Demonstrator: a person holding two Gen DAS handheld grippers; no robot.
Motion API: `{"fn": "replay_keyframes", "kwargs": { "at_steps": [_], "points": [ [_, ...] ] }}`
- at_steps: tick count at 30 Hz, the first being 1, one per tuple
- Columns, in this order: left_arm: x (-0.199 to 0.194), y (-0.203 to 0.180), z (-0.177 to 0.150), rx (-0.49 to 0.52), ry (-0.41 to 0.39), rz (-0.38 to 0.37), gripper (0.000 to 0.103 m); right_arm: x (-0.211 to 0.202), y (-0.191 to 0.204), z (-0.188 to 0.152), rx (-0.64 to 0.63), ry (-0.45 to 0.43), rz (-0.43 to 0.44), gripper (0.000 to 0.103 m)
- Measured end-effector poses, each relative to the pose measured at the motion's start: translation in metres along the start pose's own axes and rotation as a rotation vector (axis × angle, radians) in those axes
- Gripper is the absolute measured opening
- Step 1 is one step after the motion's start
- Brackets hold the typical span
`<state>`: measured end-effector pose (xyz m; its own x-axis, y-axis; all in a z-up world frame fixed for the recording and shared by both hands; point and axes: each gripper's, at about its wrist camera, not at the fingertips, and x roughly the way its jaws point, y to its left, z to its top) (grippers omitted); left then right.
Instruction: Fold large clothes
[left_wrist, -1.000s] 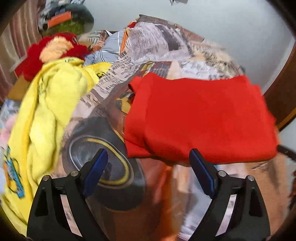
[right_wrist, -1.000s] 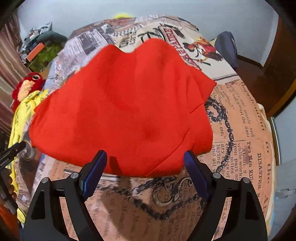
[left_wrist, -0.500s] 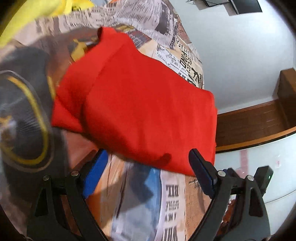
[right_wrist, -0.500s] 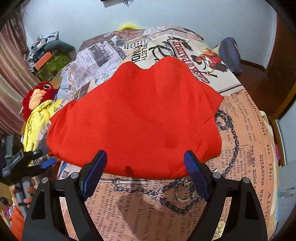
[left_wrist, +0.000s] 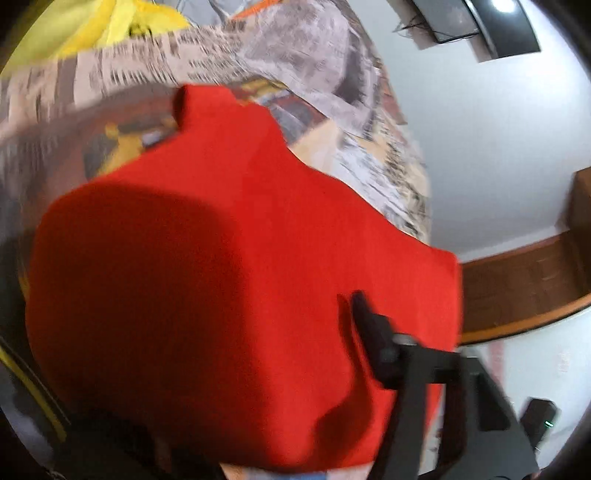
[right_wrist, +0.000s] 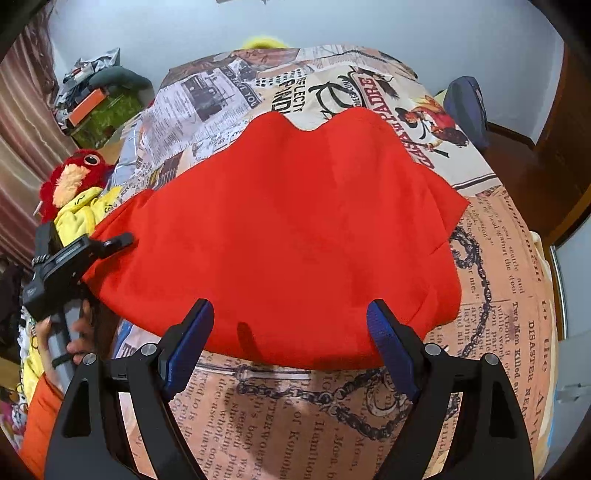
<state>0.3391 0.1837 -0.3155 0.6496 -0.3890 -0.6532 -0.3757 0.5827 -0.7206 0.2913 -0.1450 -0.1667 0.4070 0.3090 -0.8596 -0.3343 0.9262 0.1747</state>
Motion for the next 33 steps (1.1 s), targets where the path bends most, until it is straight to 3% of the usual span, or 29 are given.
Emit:
{"fn": "replay_keyframes", "kwargs": {
  "at_steps": [1, 3, 7, 11, 13, 18, 20, 22, 25, 28, 33],
  "points": [
    [0.0, 0.0, 0.003, 0.016, -0.004, 0.025, 0.022, 0.0, 0.002, 0.001, -0.004, 0.002, -0.002, 0.082],
    [-0.008, -0.004, 0.007, 0.045, -0.019, 0.03, 0.007, -0.001, 0.008, 0.004, -0.021, 0.003, -0.018, 0.082],
    [-0.056, -0.044, 0.006, 0.224, -0.128, 0.036, 0.006, -0.003, 0.027, 0.01, -0.058, 0.008, -0.032, 0.082],
    [-0.109, -0.069, -0.003, 0.348, -0.236, 0.015, 0.006, 0.0, 0.053, 0.014, -0.075, 0.031, 0.038, 0.082],
    [-0.128, -0.073, -0.007, 0.384, -0.272, 0.026, 0.006, 0.005, 0.071, 0.017, -0.09, 0.042, 0.063, 0.082],
    [-0.154, -0.078, -0.015, 0.454, -0.355, 0.138, 0.006, 0.04, 0.117, 0.014, -0.175, 0.112, 0.096, 0.082],
    [-0.16, -0.077, -0.017, 0.453, -0.368, 0.153, 0.006, 0.059, 0.131, 0.007, -0.2, 0.168, 0.111, 0.082],
    [-0.161, -0.084, -0.019, 0.456, -0.357, 0.144, 0.006, 0.066, 0.138, -0.002, -0.213, 0.154, 0.093, 0.085],
    [-0.156, -0.101, -0.029, 0.516, -0.357, 0.185, 0.006, 0.063, 0.141, -0.009, -0.251, 0.114, 0.073, 0.087],
    [-0.152, -0.12, -0.036, 0.566, -0.367, 0.204, 0.006, 0.054, 0.13, -0.006, -0.262, 0.146, 0.117, 0.086],
    [-0.142, -0.167, -0.052, 0.651, -0.369, 0.168, 0.006, 0.017, 0.081, -0.005, -0.146, 0.073, 0.14, 0.086]
  ]
}}
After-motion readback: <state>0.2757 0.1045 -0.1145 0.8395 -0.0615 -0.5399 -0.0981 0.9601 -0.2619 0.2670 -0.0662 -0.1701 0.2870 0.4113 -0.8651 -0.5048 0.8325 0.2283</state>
